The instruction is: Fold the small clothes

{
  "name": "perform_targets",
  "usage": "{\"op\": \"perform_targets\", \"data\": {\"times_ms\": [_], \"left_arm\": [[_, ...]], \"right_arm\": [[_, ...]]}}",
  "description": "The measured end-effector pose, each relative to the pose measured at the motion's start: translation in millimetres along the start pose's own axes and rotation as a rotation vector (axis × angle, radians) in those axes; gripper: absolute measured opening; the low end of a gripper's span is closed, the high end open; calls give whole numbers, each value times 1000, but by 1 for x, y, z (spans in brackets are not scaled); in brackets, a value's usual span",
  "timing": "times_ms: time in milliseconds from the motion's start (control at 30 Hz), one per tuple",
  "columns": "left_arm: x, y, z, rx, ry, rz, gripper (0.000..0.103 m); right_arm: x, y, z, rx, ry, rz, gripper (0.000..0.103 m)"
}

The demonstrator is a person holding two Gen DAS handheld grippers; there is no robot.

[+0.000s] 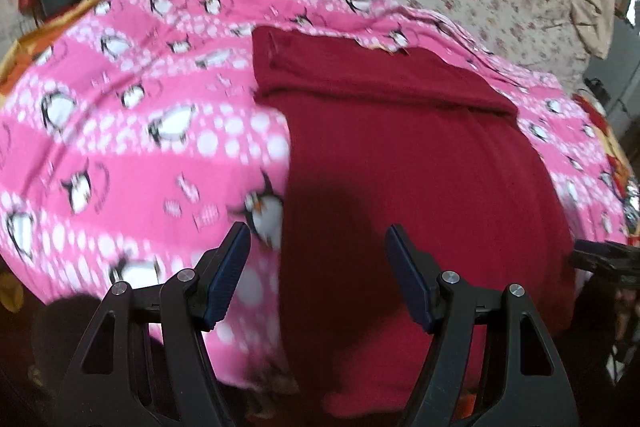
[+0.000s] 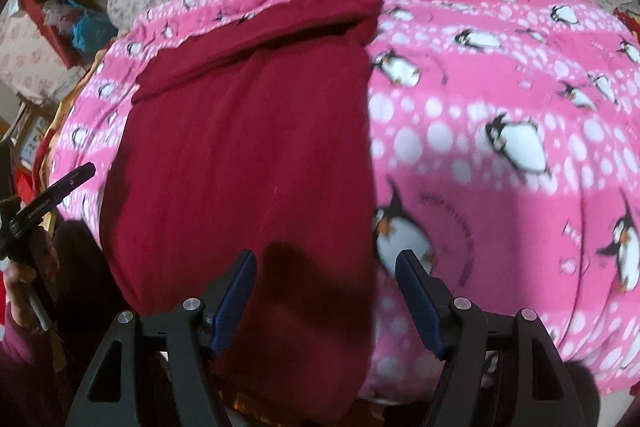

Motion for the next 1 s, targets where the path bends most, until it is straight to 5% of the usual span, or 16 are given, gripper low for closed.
{"op": "perform_targets", "data": {"times_ms": [400,600,1000], "left_arm": [[5,-59,3,-110,-59,8,70],[-3,-86,-16,-237,-188,120,70],[21,-98,-43,-359,-255,87,70]], "right_arm": [[5,-27,-6,-28,52,-18,79],[1,-39,-9,-90,104,5,79],[-7,-52,-17,-160,166,47,79]]}}
Point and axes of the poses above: each gripper's, at about its wrist camera, not at the fingertips, and z roughly against the way its jaws point, x to its right, y to its top, the point moved 4 cm from there along -z, roughly the way its jaws point, and after that the axes turned 9 degrees about -z, right-handed, at the moved point
